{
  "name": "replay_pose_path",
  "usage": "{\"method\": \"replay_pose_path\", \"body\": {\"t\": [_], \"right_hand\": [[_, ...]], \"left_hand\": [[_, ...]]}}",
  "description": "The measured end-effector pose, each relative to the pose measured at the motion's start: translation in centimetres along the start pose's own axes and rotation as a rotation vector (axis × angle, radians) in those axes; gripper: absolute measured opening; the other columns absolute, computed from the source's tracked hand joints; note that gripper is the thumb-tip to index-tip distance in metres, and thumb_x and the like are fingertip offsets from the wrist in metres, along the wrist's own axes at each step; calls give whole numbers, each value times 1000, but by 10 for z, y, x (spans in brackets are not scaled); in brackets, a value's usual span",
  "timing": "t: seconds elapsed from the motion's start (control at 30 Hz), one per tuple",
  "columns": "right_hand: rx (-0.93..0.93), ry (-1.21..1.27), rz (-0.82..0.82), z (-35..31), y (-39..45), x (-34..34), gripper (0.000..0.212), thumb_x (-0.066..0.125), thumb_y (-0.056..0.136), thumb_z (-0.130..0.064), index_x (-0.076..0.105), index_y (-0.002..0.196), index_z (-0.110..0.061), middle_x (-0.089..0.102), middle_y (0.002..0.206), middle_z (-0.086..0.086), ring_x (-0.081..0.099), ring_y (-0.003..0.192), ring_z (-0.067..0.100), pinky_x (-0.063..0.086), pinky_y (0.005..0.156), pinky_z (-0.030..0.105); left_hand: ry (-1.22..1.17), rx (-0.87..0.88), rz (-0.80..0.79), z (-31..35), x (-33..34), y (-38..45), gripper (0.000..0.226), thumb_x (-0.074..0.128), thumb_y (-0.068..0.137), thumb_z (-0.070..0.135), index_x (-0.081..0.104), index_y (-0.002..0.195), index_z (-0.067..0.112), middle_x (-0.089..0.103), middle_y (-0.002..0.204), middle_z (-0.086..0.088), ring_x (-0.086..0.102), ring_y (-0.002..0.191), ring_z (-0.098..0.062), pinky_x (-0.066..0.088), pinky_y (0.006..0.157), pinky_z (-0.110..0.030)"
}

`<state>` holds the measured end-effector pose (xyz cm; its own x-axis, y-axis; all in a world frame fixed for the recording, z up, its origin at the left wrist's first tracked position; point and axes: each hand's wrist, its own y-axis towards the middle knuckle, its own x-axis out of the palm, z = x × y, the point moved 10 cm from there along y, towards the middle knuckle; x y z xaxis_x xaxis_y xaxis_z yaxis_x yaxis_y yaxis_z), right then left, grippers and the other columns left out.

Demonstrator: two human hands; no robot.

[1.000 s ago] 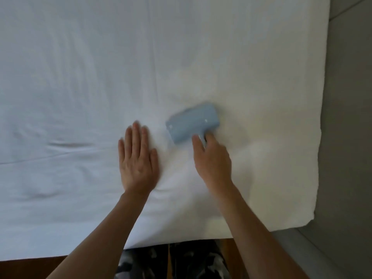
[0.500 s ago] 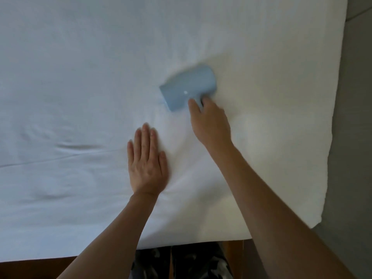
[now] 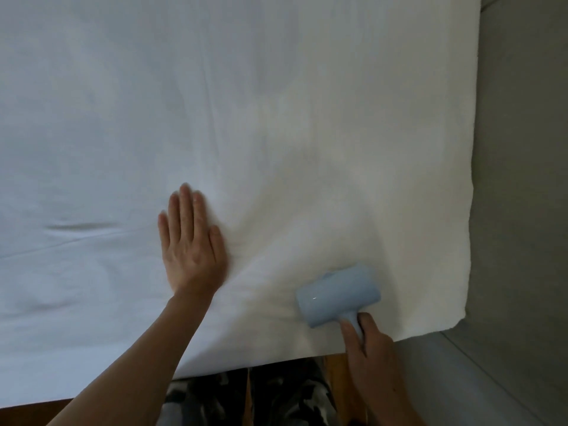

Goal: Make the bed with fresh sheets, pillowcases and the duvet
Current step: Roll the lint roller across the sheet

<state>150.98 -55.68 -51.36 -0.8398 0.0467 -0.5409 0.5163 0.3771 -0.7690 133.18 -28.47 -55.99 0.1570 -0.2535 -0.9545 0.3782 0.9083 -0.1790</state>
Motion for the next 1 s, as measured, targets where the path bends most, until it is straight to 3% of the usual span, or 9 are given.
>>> {"method": "replay_pose_path", "body": {"t": [0.13, 0.23, 0.37, 0.47, 0.53, 0.6, 0.73, 0.9, 1.0], "right_hand": [[112, 126, 49, 26, -1, -15, 23, 50, 96, -24, 50, 73, -20, 53, 52, 3, 52, 46, 14, 44, 51, 39], [118, 190, 56, 16, 20, -22, 30, 50, 97, -20, 50, 69, -12, 56, 49, -1, 49, 42, 10, 40, 50, 33], [17, 215, 13, -51, 70, -29, 31, 48, 94, -38, 49, 70, -18, 57, 52, -1, 53, 47, 15, 46, 53, 38], [-40, 204, 55, -120, 122, -37, 41, 38, 75, -61, 47, 69, -22, 64, 74, 17, 58, 64, 37, 53, 65, 50], [-113, 205, 81, -175, 158, -44, 39, 37, 74, -59, 46, 70, -22, 64, 85, 24, 58, 71, 41, 52, 68, 53], [-174, 204, 97, -230, 189, -54, 32, 39, 81, -49, 50, 74, -20, 64, 84, 23, 58, 67, 38, 52, 65, 49], [-202, 231, 58, -302, 228, -68, 26, 42, 94, -33, 53, 85, -11, 60, 67, 7, 50, 39, 16, 38, 42, 21], [-225, 187, 32, -296, 223, -66, 28, 41, 95, -33, 53, 87, -10, 60, 70, 8, 48, 36, 13, 37, 41, 21], [-239, 169, 65, -247, 201, -61, 28, 41, 91, -39, 50, 77, -17, 63, 80, 18, 56, 54, 26, 50, 54, 38]], "left_hand": [[-36, -86, -4, -2, -2, -1, 58, 23, 99, 33, 19, 152, 9, 14, 160, -8, 9, 148, -22, 2, 121, -39], [-21, -150, 17, 3, 0, -2, 61, 25, 99, 38, 19, 152, 8, 14, 160, -9, 10, 148, -25, 1, 120, -40], [9, -152, 28, 4, 4, -3, 62, 22, 99, 38, 17, 152, 6, 14, 160, -11, 10, 148, -28, 2, 120, -43], [26, -151, 34, 3, 5, -3, 61, 22, 99, 37, 17, 151, 5, 14, 159, -13, 11, 147, -29, 3, 120, -43], [36, -146, 38, 5, 4, -2, 61, 22, 99, 36, 17, 151, 4, 15, 159, -13, 11, 147, -30, 5, 120, -44], [41, -144, 39, 5, 4, -2, 61, 22, 100, 36, 17, 151, 4, 14, 159, -13, 12, 147, -30, 5, 120, -45], [39, -143, 54, 4, 5, -2, 61, 23, 99, 36, 18, 151, 3, 15, 159, -14, 12, 147, -31, 5, 120, -44], [42, -144, 55, 4, 7, -1, 62, 23, 99, 36, 19, 151, 3, 16, 158, -14, 12, 147, -31, 4, 120, -44], [46, -152, 49, 3, 7, 0, 62, 23, 99, 36, 21, 150, 2, 18, 158, -16, 13, 147, -31, 5, 120, -44]]}}
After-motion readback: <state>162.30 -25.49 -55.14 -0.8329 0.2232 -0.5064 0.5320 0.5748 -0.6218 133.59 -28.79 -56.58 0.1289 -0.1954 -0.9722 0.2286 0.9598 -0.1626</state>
